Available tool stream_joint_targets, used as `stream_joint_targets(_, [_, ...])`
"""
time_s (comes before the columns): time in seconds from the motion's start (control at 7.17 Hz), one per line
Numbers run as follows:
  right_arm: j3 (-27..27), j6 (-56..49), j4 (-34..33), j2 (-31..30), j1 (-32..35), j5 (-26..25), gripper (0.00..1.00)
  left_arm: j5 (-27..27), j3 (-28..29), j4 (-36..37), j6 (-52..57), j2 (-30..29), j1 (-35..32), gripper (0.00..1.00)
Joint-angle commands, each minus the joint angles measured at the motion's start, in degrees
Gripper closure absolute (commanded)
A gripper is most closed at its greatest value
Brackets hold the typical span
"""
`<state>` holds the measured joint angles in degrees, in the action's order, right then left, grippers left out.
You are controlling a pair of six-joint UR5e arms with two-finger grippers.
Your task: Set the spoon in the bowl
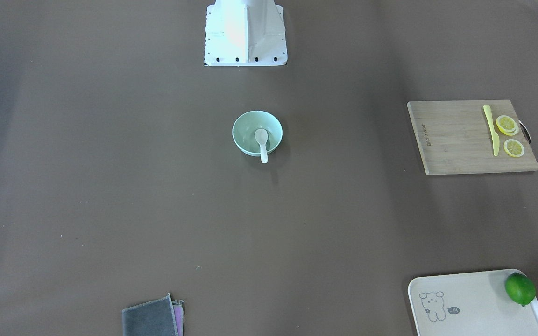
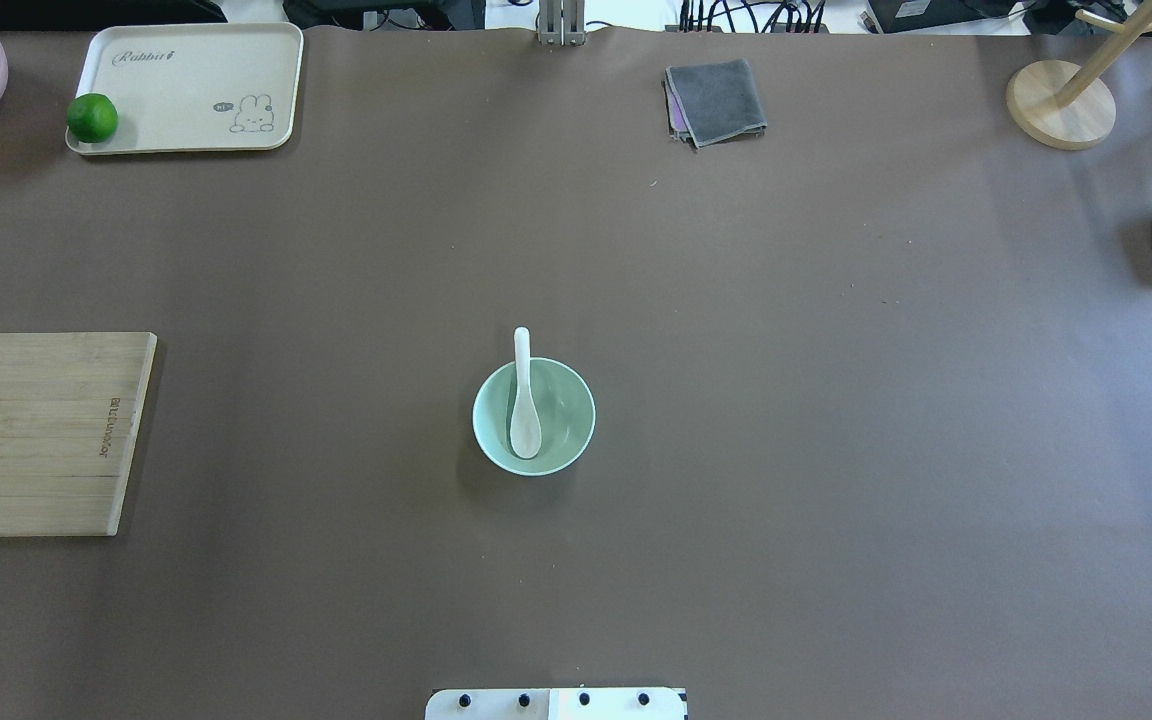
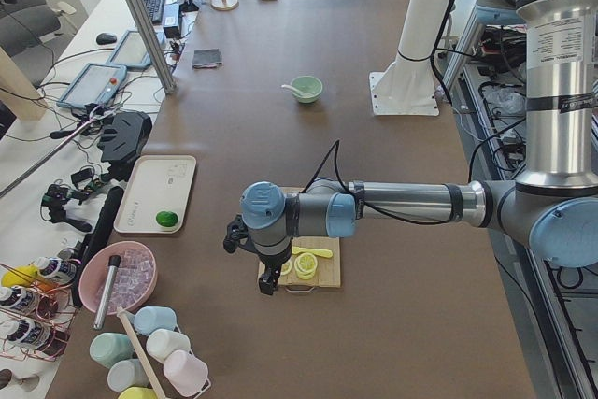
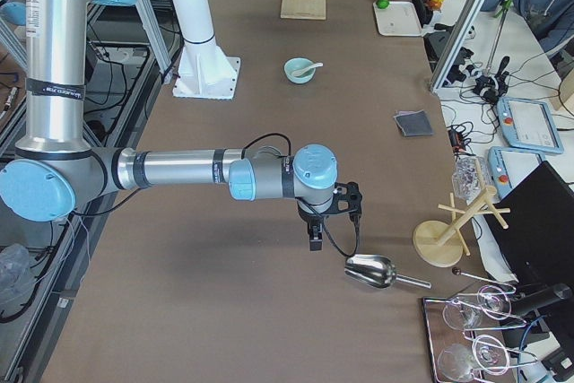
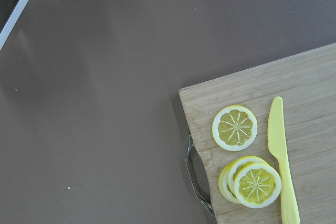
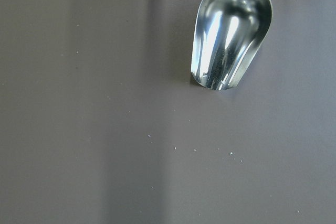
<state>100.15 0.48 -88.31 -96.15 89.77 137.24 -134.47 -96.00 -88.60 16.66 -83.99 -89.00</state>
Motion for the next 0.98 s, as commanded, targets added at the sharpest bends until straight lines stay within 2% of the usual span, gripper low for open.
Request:
stream_joint_targets(0.0, [1.3, 0.0, 0.3, -0.8, 1.0, 0.0, 0.00, -0.1, -1.7, -0.2, 0.5, -0.2, 0.0, 0.02])
stream_joint_targets(0.14, [1.3, 0.7, 0.3, -0.4, 0.9, -0.1, 0.00, -0.1, -3.2, 0.3, 0.0, -0.6, 0.1, 0.02])
stream_joint_targets(0.42, [2.1, 0.8, 0.2, -1.1, 3.0, -0.1, 0.00, -4.8, -3.6, 0.8, -7.0, -1.3, 0.1, 0.02])
stream_joint_targets(0.84, [2.5, 0.2, 0.2, -4.2, 3.4, 0.0, 0.00, -4.4, -2.7, 0.3, -8.3, -0.5, 0.1, 0.02])
